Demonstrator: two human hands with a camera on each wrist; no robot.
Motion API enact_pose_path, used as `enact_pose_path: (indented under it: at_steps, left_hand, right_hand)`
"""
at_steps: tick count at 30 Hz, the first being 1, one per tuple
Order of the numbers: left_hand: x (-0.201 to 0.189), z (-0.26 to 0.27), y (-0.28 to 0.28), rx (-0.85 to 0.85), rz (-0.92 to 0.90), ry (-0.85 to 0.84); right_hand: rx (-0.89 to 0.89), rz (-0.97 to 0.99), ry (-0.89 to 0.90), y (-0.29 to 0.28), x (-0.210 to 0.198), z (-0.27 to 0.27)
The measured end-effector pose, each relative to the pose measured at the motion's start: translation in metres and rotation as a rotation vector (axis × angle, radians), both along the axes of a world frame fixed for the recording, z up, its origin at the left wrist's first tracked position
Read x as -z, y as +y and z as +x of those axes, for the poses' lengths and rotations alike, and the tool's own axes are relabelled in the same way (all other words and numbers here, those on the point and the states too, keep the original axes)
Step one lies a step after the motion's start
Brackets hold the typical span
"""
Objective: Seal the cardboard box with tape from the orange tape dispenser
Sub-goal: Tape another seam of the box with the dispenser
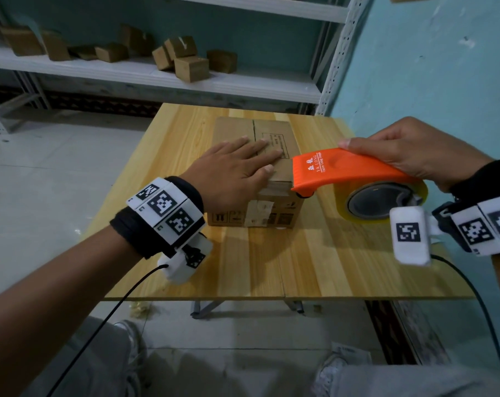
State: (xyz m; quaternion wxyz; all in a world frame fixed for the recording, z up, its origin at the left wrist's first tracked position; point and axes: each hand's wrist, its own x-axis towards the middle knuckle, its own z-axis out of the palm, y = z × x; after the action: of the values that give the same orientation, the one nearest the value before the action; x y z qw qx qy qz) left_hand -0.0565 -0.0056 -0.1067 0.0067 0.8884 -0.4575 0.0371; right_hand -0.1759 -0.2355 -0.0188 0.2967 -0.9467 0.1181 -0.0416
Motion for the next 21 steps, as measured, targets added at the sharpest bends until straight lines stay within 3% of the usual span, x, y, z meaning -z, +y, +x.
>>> enact_pose_path:
  at_steps: [2,7,11,15,21]
  left_hand:
    - [-0.004,-0.003,-0.003,-0.037,-0.066,0.087]
    - [-0.019,-0.018,-0.009,-0.086,-0.150,0.075]
    - [-0.023,-0.024,-0.016,-0.089,-0.235,0.198]
    - [-0.018,-0.028,-0.019,-0.116,-0.329,0.216]
    - [-0.005,-0.029,-0.018,-0.109,-0.286,0.089]
  right_hand:
    - [0.006,0.009,-0.007,0.000,0.001,-0.001]
    - [0.007,0.031,-0.030,-0.001,0.001,-0.002]
    - [-0.005,0.029,-0.041,-0.003,0.002,-0.002]
    - [-0.015,0.027,-0.041,-0.002,0.001,-0.002]
    - [-0.018,0.032,-0.061,0.001,0.000,-0.003]
